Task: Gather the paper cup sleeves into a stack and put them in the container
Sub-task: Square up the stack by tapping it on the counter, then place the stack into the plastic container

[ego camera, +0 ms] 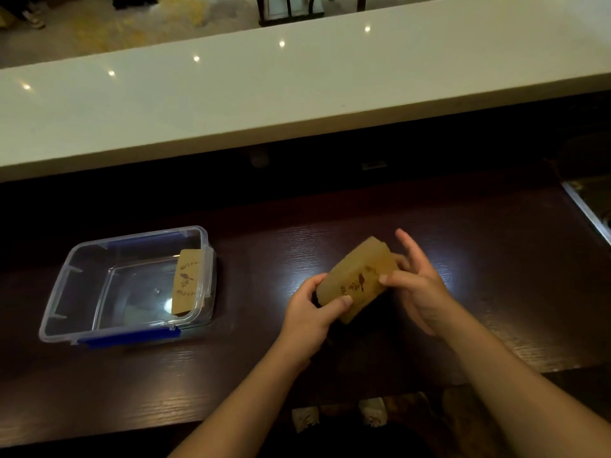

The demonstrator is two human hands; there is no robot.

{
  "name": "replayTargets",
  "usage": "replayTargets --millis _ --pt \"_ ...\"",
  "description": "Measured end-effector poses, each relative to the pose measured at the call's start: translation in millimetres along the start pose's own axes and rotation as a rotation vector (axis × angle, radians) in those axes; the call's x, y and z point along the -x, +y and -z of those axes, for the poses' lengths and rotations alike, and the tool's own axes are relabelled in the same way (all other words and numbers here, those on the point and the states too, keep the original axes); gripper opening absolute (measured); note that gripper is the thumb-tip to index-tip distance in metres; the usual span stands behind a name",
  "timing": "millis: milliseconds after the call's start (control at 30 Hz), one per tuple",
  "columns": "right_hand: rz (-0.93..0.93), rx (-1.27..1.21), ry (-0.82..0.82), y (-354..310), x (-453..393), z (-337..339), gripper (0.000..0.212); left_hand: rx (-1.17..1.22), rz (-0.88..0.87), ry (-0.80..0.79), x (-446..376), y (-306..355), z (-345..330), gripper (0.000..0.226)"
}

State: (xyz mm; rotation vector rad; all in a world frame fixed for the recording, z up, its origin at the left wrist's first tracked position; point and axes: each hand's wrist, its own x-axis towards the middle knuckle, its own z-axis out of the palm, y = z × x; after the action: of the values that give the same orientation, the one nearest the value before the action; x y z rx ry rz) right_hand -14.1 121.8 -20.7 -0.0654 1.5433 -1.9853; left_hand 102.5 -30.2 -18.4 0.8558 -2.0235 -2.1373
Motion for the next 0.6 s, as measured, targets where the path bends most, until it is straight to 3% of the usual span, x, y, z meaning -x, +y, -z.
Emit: replayTargets --millis 100,300,433,600 --pt "-0.128 -0.220 -0.041 -1 5 -15 0.075 0.216 0.115 0.021 7 6 -3 0.035" --pt "-0.234 -0.161 0.006 7 7 -50 0.026 0.392 0.339 -0.012 21 18 8 0.034" --pt "-0.248 0.010 -0.070 2 0 -79 0.023 0.320 0.363 -0.058 20 43 43 0.050" --pt "-0.235 0.103 -0.209 -4 -7 -140 0.035 0.157 0.279 0.030 23 73 99 0.022"
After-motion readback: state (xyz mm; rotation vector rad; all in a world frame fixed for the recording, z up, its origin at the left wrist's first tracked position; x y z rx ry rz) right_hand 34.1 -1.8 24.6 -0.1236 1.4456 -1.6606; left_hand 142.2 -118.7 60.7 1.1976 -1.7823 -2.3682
